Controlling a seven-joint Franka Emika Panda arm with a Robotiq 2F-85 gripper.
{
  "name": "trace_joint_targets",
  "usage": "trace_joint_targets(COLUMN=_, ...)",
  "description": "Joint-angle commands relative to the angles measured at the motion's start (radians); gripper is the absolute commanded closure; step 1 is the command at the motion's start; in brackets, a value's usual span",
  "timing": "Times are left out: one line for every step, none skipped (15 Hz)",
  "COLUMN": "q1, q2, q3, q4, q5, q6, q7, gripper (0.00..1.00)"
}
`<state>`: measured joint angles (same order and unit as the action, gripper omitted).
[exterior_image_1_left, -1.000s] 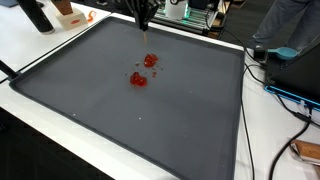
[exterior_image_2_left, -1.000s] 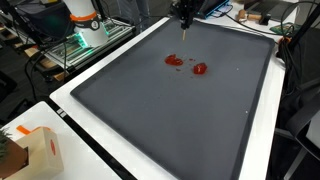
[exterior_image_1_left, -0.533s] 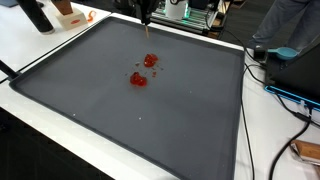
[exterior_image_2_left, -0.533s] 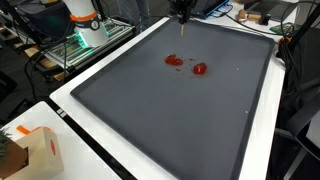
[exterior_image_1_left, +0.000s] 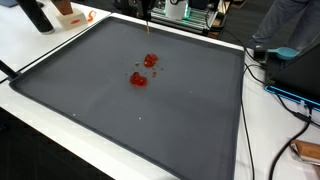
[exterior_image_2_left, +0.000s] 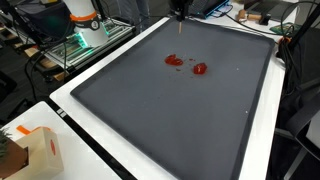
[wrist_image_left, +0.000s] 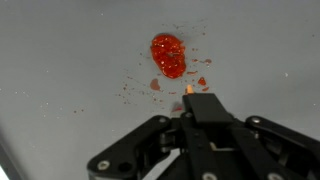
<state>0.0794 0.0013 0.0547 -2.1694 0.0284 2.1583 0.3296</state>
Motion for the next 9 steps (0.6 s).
trace_joint_targets(q1=-0.005, q2=-0.004, q3=0.005, q4=-0.002, q5=0.0, q6=-0.003, q7=-0.001, gripper=0.97)
trace_joint_targets(q1=-0.005, q2=-0.005, q3=0.005, q4=-0.002, q5=0.0, q6=-0.003, q7=-0.001, gripper=0.88)
trace_joint_targets(q1=-0.005, q2=-0.005, q3=0.005, q4=-0.001, q5=0.0, q6=-0.003, q7=-0.001, gripper=0.88)
trace_joint_targets(q1=-0.005, q2=-0.004, q3=0.005, q4=0.0, q5=0.0, q6=-0.003, q7=-0.001, gripper=0.88)
trace_joint_targets(q1=-0.005, q2=-0.004, q3=0.005, q4=0.0, q5=0.0, q6=-0.003, q7=-0.001, gripper=0.88)
trace_joint_targets(q1=-0.005, q2=-0.004, q3=0.005, q4=0.0, q5=0.0, q6=-0.003, q7=-0.001, gripper=0.88)
trace_joint_targets(q1=-0.005, q2=-0.004, q3=0.005, q4=0.0, q5=0.0, q6=-0.003, q7=-0.001, gripper=0.88)
trace_joint_targets(q1=-0.005, q2=-0.004, q3=0.005, q4=0.0, q5=0.0, q6=-0.003, q7=-0.001, gripper=0.88)
trace_joint_targets(q1=-0.005, q2=-0.004, q3=0.005, q4=0.0, q5=0.0, q6=-0.003, q7=-0.001, gripper=0.88)
